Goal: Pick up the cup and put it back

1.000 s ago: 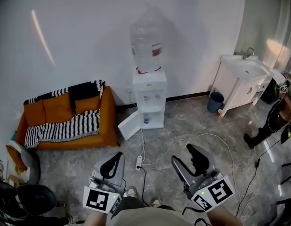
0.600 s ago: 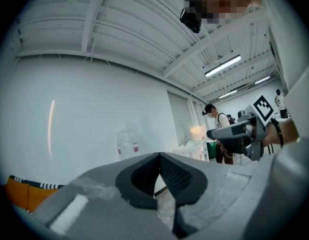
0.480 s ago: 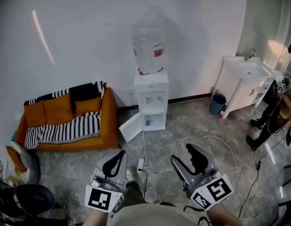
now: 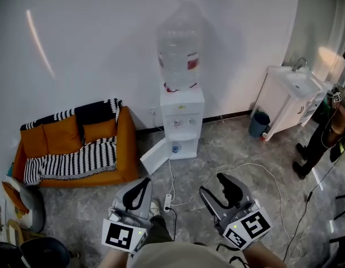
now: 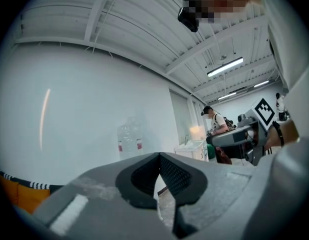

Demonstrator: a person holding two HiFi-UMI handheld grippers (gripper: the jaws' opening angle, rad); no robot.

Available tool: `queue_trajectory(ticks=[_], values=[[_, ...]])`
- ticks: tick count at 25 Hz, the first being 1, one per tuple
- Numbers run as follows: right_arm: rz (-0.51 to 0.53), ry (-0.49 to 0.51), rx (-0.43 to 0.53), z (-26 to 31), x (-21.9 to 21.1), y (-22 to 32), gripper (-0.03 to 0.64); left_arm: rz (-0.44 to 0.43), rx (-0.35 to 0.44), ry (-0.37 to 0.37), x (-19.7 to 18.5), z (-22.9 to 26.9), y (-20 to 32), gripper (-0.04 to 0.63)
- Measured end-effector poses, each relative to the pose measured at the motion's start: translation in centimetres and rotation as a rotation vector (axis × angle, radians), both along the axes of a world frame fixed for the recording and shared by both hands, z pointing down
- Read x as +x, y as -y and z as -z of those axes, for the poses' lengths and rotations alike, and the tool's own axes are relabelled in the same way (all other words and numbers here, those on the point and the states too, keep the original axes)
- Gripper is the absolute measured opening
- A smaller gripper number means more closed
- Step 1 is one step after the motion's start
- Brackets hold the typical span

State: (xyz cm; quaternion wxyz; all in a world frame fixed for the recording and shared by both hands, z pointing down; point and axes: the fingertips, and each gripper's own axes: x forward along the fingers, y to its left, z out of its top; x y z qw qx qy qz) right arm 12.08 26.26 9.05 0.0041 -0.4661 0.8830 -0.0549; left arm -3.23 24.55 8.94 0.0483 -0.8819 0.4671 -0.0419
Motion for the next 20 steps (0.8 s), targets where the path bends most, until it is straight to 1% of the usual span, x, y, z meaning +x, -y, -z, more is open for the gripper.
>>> queue_trajectory(ticks=[3,7,12,14,17,20], values=[[-0.014,-0.008,-0.017,-0.1,-1.9,3.9,0.242,-0.011,-0.028,-0.009,-1.8,-0.3,4.0,0.003],[-0.045,-0.024,-0.034,0.0,-4.7,9.4,0.244,-0.052,-0.029,-0.005,-4.4,-0.2,10.0,0.003],[-0.109,-0.037,-0.048,0.7,-7.5,16.1,0.247,-0.11,-0.037,-0.006,-7.3,0.1,17.5,0.003],[-0.137,-0.041,-0.053,0.7,-8.4,18.5,0.247,-0.134,-0.044,-0.013,-8.2,0.1,20.1,0.003],[-0.178,-0.046,-0.054,0.8,-9.4,21.5,0.249,-0.16,-0.082,-0.023,-9.1,-0.2,23.5,0.003],[-0.209,-0.052,-0.052,0.9,-10.1,24.0,0.249,-0.191,-0.087,-0.021,-9.6,-0.4,26.3,0.003]])
